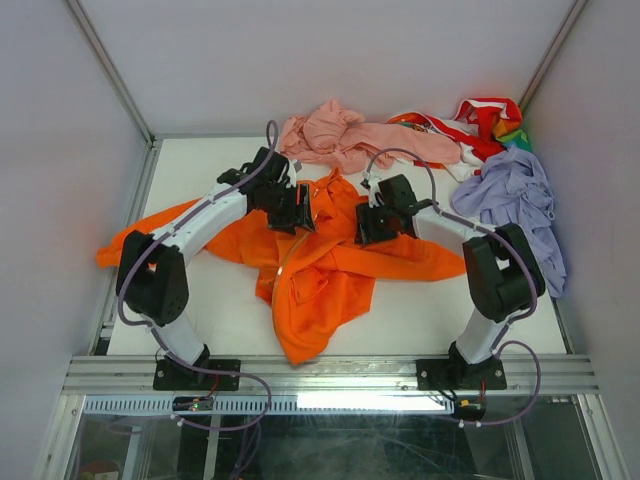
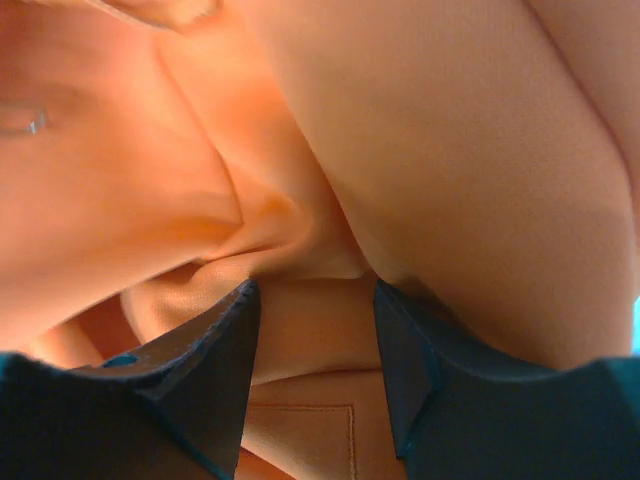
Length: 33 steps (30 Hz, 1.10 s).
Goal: Zip up the jacket
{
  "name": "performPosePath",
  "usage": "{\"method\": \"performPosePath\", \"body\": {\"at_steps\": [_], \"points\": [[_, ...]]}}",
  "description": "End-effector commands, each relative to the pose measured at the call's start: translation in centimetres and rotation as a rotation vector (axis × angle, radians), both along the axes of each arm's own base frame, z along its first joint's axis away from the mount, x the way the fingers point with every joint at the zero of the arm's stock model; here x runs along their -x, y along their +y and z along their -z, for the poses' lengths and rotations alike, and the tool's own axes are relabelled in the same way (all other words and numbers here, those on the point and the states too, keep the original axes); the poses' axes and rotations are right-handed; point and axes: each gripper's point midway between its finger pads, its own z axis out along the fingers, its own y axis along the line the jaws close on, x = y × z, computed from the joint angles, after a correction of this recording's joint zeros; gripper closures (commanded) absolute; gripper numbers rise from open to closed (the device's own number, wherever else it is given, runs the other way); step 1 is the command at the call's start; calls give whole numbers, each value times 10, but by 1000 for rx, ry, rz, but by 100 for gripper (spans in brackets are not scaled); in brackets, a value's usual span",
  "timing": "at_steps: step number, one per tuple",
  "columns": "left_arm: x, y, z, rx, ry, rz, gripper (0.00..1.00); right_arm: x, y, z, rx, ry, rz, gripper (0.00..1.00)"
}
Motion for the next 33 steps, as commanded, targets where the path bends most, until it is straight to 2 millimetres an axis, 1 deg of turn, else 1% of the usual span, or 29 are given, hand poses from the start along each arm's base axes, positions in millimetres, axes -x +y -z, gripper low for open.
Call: {"method": "performPosePath", "body": {"at_steps": [1, 4, 6, 8, 10, 12, 13, 16, 17, 18, 20, 21, 24, 27, 30, 33], "points": [[-21, -10, 7, 14, -42, 41, 42, 4, -32, -2, 69, -24, 170, 47], [-22, -5, 38, -27, -4, 24, 45, 14, -39, 7, 78, -1, 209, 45], [-22, -1, 53, -39, 6, 9, 50, 20, -48, 12, 98, 3, 251, 45], [-20, 1, 61, -14, 10, 0, 56, 24, -58, 13, 112, -10, 297, 44], [-20, 1, 64, 25, 5, 0, 62, 27, -63, 7, 102, -33, 315, 44], [-17, 0, 69, 39, 15, 5, 63, 30, -52, -7, 42, -63, 258, 44], [-16, -1, 71, 41, 26, 10, 63, 30, -43, -19, -3, -84, 216, 43], [-14, 2, 74, 29, 23, 7, 60, 30, -15, -63, -137, -165, 85, 42], [-15, 5, 72, 20, 6, 1, 59, 30, -6, -78, -174, -197, 41, 39], [-15, 7, 67, 16, -19, -1, 58, 30, 3, -91, -204, -220, 3, 35], [-13, 12, 63, 10, -49, -6, 56, 29, 18, -109, -247, -241, -65, 33], [-11, 12, 61, 17, -58, -4, 55, 25, 25, -114, -264, -243, -90, 32], [-7, 11, 55, 42, -82, 8, 54, 5, 39, -117, -276, -253, -102, 31], [-4, 10, 49, 60, -110, 20, 52, -25, 49, -107, -264, -273, -91, 32], [-4, 11, 45, 63, -134, 27, 51, -48, 67, -96, -289, -241, -119, 35], [-5, 13, 41, 58, -155, 27, 50, -69, 79, -82, -300, -225, -106, 38]]}}
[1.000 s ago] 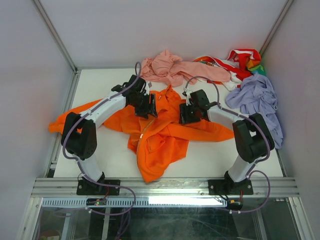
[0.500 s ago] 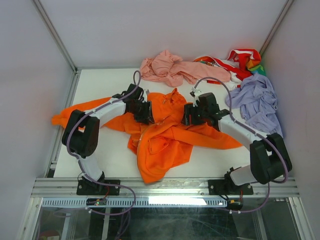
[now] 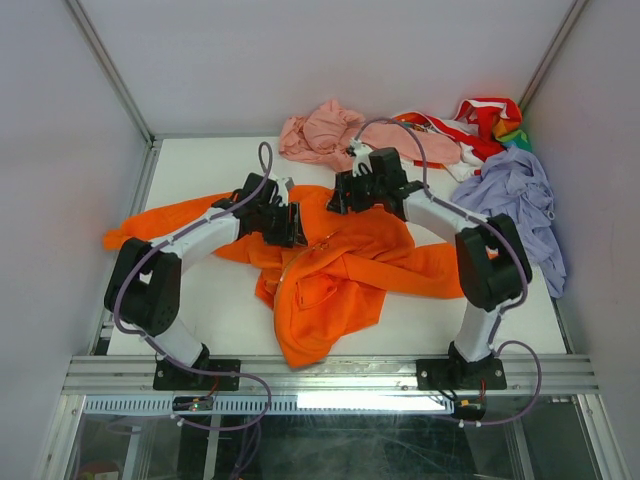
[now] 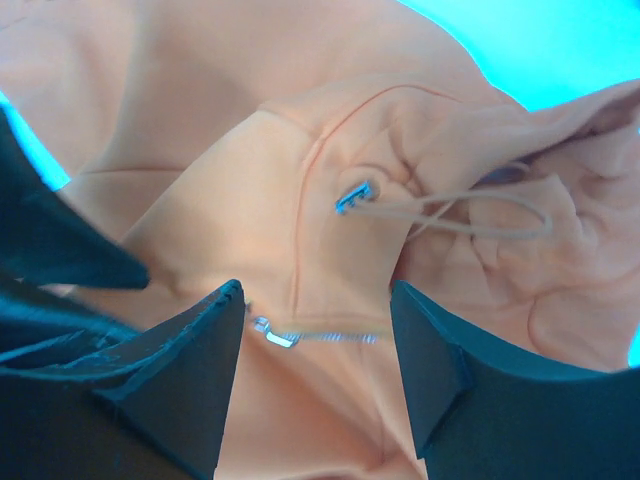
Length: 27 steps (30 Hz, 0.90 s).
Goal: Zip up the jacket
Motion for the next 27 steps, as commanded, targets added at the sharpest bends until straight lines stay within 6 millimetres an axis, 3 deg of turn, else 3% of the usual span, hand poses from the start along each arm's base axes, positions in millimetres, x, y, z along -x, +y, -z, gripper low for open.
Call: {"method": "performPosePath", "body": {"at_steps": [1, 5, 10, 13, 15, 18, 22, 27], "points": [[-14, 0, -27, 27, -132, 11, 49, -32, 23, -4, -63, -40, -32, 39], [-16, 2, -38, 34, -174, 5, 47, -41, 41, 2, -114, -8, -71, 45], [-16, 3, -45, 38, -198, 0, 45, -51, 51, 2, -137, 10, -91, 61], [-17, 5, -51, 36, -217, -10, 43, -57, 50, -9, -161, 1, -90, 87], [-18, 6, -55, 39, -229, -18, 40, -61, 47, -26, -191, -15, -89, 100], [-18, 5, -60, 49, -234, -24, 34, -68, 44, -61, -225, -94, -84, 100], [-20, -2, -63, 78, -218, -14, 33, -85, 37, -107, -254, -210, -48, 100], [-27, -11, -57, 93, -187, 4, 32, -100, 29, -142, -264, -320, -8, 100]]}}
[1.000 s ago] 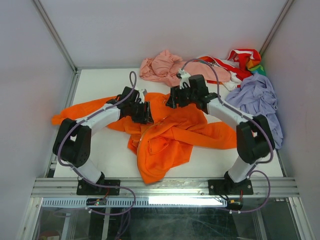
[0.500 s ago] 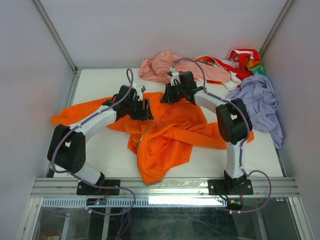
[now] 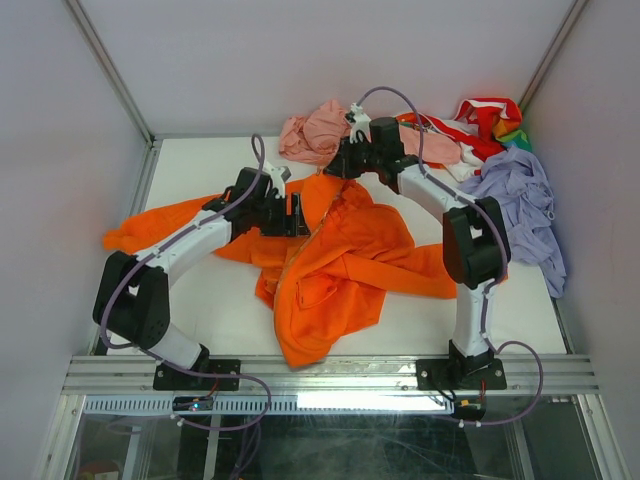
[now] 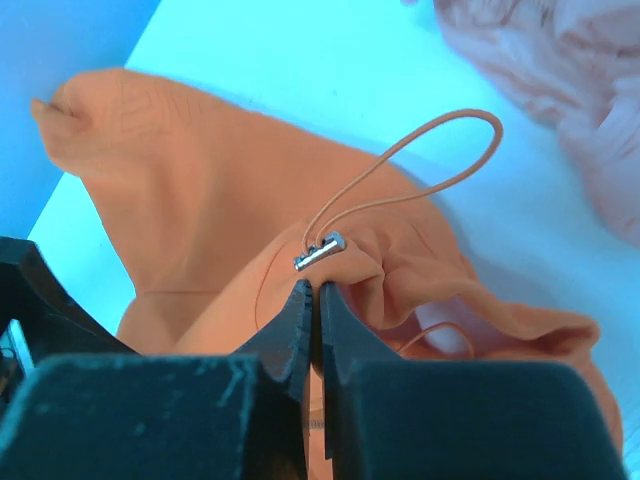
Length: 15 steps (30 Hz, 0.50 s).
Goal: Zip up the jacket
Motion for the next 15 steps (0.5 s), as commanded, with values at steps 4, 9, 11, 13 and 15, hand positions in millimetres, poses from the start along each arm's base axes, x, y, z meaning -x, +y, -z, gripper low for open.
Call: {"method": "performPosePath", "body": {"at_steps": [4, 9, 11, 13, 15], "points": [[-25, -22, -15, 88, -17, 13, 32, -21, 7, -132, -167, -315, 11, 100], [-26, -36, -11, 156, 30, 27, 34, -19, 17, -114, -152, -262, -17, 100], [-24, -41, -16, 190, 37, 33, 33, -16, 17, -106, -147, -240, -22, 100], [-24, -40, -27, 207, 18, 20, 33, -11, 20, -99, -139, -230, -31, 100], [-25, -36, -42, 222, -29, -9, 32, -6, 23, -96, -131, -229, -40, 100]]}}
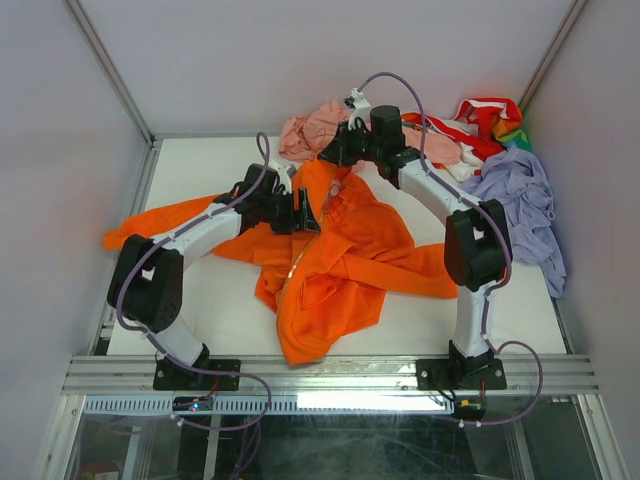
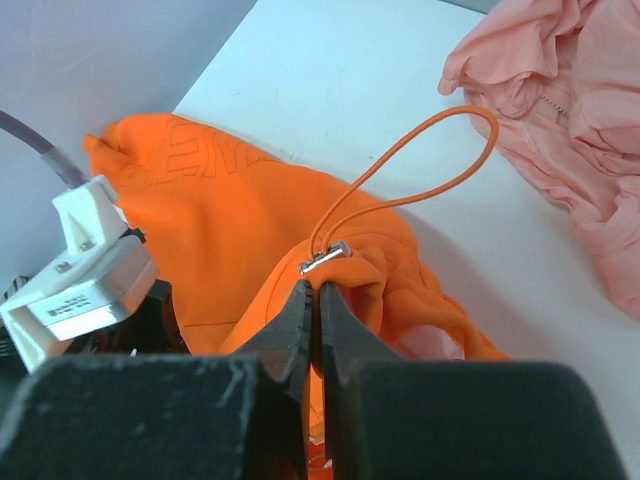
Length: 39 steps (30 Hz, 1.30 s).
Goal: Zip up the jacket
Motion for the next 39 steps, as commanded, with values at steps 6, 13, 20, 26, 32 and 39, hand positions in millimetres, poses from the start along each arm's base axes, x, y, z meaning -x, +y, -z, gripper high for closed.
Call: {"method": "performPosePath", "body": {"at_steps": [6, 13, 20, 26, 32, 39], "points": [[-13, -10, -70, 179, -148, -66, 31, 18, 16, -43, -51, -121, -39, 100], [-20, -16, -37, 154, -58, -75, 36, 28, 20, -55, -68, -133, -54, 100], [-17, -6, -5, 86, -6, -116, 38, 31, 22, -75, -95, -160, -61, 100], [-15, -12, -7, 116, -33, -71, 66, 33, 21, -81, -106, -161, -62, 100], [-8, -9, -28, 132, -140, 6, 100, 28, -3, -61, -35, -95, -30, 80], [10, 7, -26, 147, -120, -16, 100, 30, -48, -13, 167, -56, 20, 48]]}}
